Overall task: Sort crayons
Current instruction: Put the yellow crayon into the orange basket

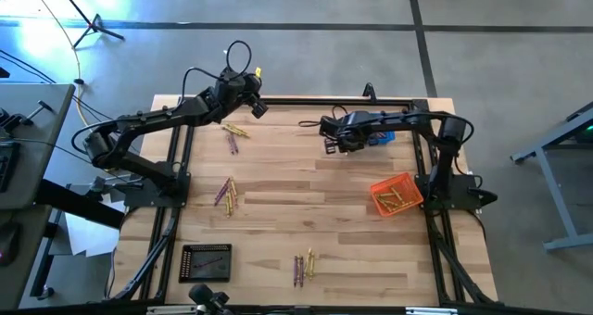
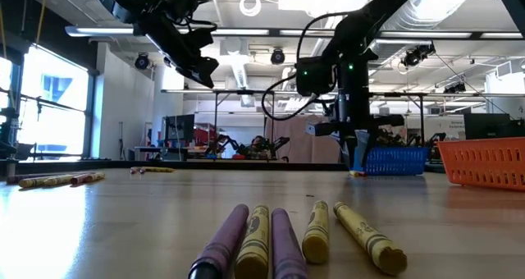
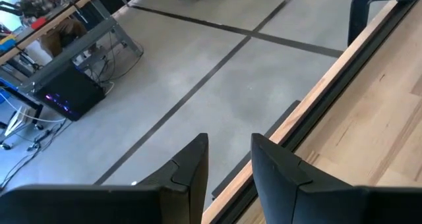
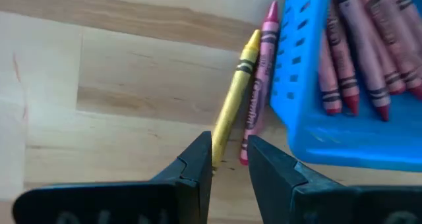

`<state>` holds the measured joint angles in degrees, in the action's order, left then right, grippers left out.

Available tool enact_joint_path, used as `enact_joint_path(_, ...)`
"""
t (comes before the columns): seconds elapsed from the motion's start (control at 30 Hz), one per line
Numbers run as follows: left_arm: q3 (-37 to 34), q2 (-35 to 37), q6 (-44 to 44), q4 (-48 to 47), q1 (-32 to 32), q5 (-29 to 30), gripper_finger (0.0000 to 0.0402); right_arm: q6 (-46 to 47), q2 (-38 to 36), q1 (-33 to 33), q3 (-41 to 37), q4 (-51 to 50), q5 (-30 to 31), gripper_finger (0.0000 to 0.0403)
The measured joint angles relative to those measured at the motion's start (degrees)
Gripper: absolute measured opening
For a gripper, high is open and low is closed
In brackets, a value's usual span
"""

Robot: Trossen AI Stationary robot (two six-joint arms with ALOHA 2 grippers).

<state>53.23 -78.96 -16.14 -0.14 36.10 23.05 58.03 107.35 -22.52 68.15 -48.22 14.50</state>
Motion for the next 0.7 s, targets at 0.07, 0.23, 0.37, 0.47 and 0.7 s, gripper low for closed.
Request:
enact_joint_path(0.07, 0.00, 0.00, 0.00, 0.00, 0.00, 0.02, 0.0101, 0.44, 0.88, 0.02, -0.01, -0.01, -0.17, 0.0081)
enact_joint_path(0.23, 0.00, 0.00, -0.02, -0.02, 0.00, 0.10, 0.0101, 0.57, 3.65, 0.04, 0.34, 0.64, -1.46, 0.0081)
enact_joint_path(0.37, 0.00, 0.00, -0.02, -0.03, 0.00, 0.13, 0.0101, 0.37, 4.44, 0.04, 0.21, 1.33, -2.27, 0.0081)
enact_joint_path(0.47, 0.00, 0.00, 0.00, -0.03, 0.00, 0.11, 0.0101, -0.10, 4.46, 0.02, 0.19, 1.52, -3.00, 0.0080)
enact_joint_path(0.7, 0.00, 0.00, 0.04, -0.05, 0.00, 0.10, 0.0101, -4.09, 4.57, 0.40, 0.15, 2.16, -4.39, 0.0052)
